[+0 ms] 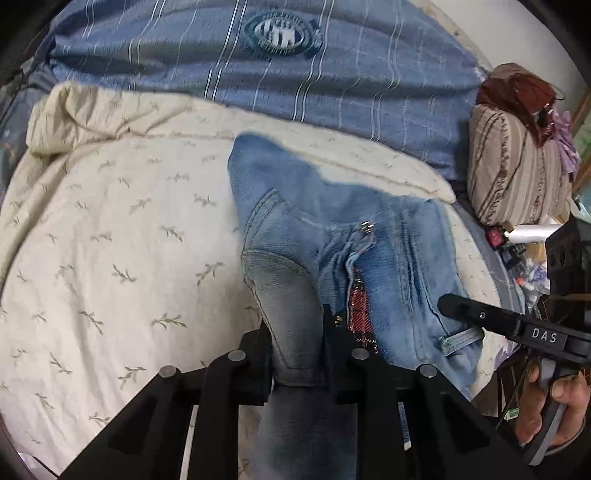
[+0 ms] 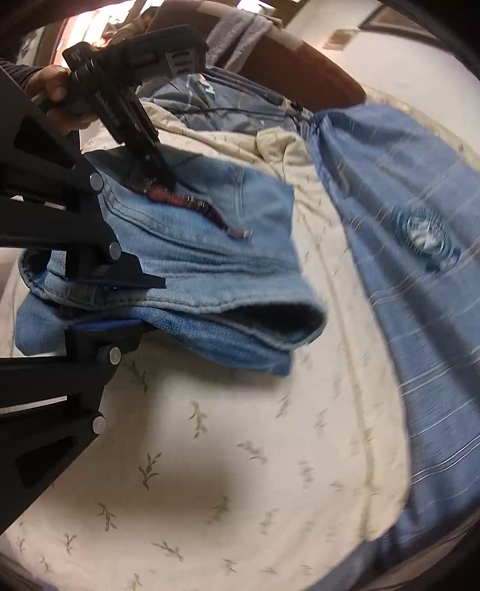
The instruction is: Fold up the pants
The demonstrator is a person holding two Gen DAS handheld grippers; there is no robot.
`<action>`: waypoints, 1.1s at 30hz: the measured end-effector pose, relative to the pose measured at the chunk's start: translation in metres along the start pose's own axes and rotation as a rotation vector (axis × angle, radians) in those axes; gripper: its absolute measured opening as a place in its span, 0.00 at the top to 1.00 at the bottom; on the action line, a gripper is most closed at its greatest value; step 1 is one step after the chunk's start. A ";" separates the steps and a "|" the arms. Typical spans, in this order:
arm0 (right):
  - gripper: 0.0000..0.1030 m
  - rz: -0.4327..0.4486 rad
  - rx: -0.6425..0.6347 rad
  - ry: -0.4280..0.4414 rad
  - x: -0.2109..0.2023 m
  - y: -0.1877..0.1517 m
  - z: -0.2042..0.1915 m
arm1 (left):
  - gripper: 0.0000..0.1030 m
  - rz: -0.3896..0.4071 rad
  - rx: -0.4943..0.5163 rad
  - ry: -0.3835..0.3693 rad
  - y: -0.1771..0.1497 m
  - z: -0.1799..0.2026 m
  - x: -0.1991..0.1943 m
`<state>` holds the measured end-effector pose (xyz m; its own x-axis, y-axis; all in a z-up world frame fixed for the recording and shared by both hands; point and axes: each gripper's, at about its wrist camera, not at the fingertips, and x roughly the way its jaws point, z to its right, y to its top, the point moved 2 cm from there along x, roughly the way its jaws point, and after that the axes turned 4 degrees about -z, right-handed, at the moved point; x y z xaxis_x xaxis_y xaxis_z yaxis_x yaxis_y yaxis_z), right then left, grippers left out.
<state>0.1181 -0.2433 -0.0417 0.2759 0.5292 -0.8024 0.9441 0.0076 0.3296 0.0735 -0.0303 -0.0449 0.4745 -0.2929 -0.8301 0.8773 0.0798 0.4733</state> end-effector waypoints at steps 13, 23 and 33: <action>0.86 0.154 -0.136 0.057 -0.036 0.071 -0.089 | 0.78 0.183 0.012 0.034 0.075 -0.027 -0.071; 0.85 0.064 -0.011 0.046 0.057 0.069 -0.034 | 0.65 0.029 -0.025 0.090 0.060 -0.062 0.029; 0.68 0.137 -0.033 0.004 0.025 0.056 -0.036 | 0.26 0.190 -0.075 0.142 0.039 -0.069 -0.036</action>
<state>0.1712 -0.1990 -0.0250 0.4012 0.5306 -0.7467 0.8910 -0.0368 0.4525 0.0957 0.0490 -0.0174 0.6325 -0.1293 -0.7637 0.7715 0.1926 0.6064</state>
